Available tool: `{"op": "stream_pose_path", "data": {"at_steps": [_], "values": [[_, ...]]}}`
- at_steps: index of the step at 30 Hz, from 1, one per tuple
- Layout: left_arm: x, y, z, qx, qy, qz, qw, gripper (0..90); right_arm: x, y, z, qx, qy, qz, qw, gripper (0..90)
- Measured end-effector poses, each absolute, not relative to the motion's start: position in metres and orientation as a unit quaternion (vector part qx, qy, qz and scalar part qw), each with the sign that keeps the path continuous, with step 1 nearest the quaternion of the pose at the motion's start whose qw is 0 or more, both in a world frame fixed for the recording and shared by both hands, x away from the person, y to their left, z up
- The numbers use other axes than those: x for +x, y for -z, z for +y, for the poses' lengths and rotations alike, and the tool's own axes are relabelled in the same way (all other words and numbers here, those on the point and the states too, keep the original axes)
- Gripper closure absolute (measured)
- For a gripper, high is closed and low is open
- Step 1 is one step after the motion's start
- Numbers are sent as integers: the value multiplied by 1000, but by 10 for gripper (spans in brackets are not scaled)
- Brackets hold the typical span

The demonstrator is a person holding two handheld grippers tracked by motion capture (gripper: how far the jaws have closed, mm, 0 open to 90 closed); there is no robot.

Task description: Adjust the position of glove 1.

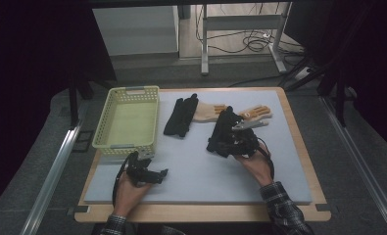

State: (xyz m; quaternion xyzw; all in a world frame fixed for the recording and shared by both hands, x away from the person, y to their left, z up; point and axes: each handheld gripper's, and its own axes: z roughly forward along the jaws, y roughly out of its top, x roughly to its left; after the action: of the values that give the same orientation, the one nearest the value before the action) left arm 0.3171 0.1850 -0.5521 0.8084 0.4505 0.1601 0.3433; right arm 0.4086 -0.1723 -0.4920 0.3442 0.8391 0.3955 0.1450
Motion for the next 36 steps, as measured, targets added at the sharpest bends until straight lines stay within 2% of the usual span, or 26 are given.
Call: {"op": "stream_pose_path", "data": {"at_steps": [10, 14, 19, 29, 36], "values": [[317, 552, 185, 809, -160, 450, 343, 41, 438, 489, -131, 336, -400, 842, 136, 455], [317, 552, 185, 809, -159, 450, 343, 41, 447, 488, -112, 328, -393, 847, 140, 503], [317, 552, 185, 809, -159, 450, 343, 41, 456, 489, -93, 322, -387, 853, 136, 506], [317, 552, 185, 809, -159, 450, 343, 41, 478, 493, -51, 322, -383, 855, 132, 450], [317, 552, 185, 809, -159, 450, 343, 40, 493, 502, -28, 333, -385, 851, 126, 346]]}}
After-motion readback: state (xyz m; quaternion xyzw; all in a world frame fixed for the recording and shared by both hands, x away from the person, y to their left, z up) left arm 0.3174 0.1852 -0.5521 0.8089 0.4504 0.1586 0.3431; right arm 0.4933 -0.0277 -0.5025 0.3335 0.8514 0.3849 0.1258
